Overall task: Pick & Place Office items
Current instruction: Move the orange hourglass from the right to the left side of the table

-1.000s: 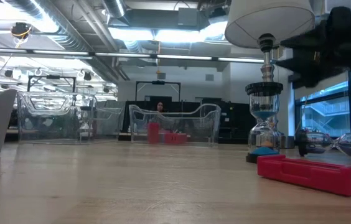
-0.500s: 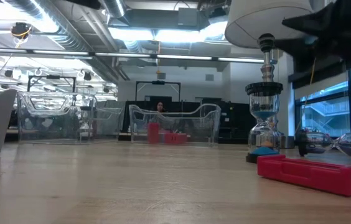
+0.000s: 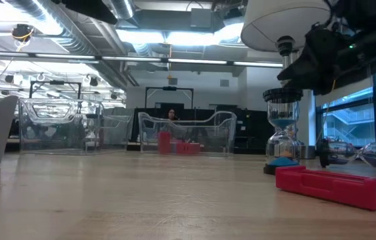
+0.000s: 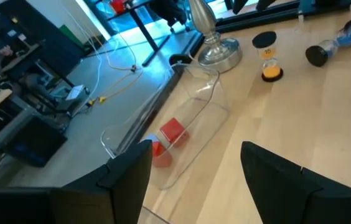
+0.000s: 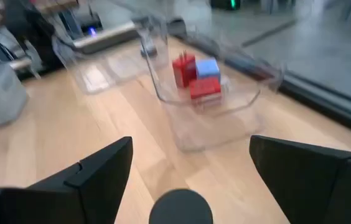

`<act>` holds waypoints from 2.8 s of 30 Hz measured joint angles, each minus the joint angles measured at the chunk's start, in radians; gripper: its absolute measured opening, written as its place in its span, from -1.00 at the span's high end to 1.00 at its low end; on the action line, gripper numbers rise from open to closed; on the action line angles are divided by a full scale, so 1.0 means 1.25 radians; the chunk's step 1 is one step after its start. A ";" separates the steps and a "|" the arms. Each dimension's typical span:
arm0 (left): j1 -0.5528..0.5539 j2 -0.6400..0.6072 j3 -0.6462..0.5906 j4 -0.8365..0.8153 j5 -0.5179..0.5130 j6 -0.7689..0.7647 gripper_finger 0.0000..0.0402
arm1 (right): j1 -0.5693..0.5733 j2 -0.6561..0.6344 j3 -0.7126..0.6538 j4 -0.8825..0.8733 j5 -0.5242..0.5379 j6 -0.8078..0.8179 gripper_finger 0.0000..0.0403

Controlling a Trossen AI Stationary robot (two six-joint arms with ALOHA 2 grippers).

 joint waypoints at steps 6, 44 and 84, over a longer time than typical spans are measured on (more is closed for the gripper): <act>0.016 0.000 0.000 -0.014 0.012 0.000 -0.20 | 0.000 0.110 0.074 -0.045 0.001 0.014 -0.70; 0.021 0.000 0.000 -0.061 0.106 -0.043 -0.20 | 0.000 0.517 0.328 -0.378 -0.021 0.375 -0.67; 0.021 0.000 0.000 -0.071 0.105 -0.033 -0.20 | 0.038 0.611 0.566 -0.395 0.009 0.241 -0.03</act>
